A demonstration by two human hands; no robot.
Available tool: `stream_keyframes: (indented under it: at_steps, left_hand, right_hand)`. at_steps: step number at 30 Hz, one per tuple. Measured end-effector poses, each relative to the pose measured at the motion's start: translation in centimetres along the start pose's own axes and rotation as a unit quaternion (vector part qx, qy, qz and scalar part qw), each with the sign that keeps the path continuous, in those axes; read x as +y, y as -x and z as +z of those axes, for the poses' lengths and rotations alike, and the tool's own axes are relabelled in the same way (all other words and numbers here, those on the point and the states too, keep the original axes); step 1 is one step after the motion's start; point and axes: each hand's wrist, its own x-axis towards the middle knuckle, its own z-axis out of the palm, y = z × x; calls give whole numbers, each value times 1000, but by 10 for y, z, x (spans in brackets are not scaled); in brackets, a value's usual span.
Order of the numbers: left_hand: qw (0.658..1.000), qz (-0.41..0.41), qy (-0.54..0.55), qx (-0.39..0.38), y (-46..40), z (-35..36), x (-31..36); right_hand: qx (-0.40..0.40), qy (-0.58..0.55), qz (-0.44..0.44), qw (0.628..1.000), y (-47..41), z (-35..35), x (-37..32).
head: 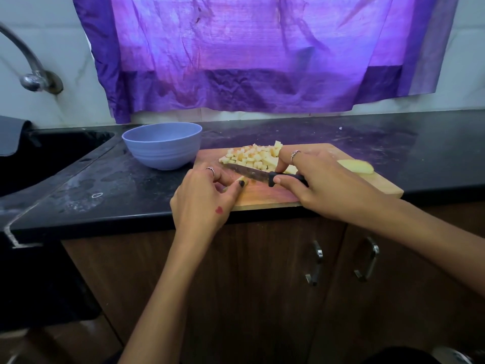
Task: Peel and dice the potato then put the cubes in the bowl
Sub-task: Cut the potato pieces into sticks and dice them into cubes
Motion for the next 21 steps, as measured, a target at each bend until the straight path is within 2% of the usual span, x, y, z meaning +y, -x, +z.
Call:
stream_keyframes:
  at_steps: [15, 21]
  left_hand:
    - [1000, 11, 7, -4, 0, -2, 0]
    - [999, 11, -34, 29, 5, 1, 6]
  right_hand:
    - [-28, 18, -23, 999, -20, 3, -6]
    - [-37, 50, -26, 998, -34, 10, -16]
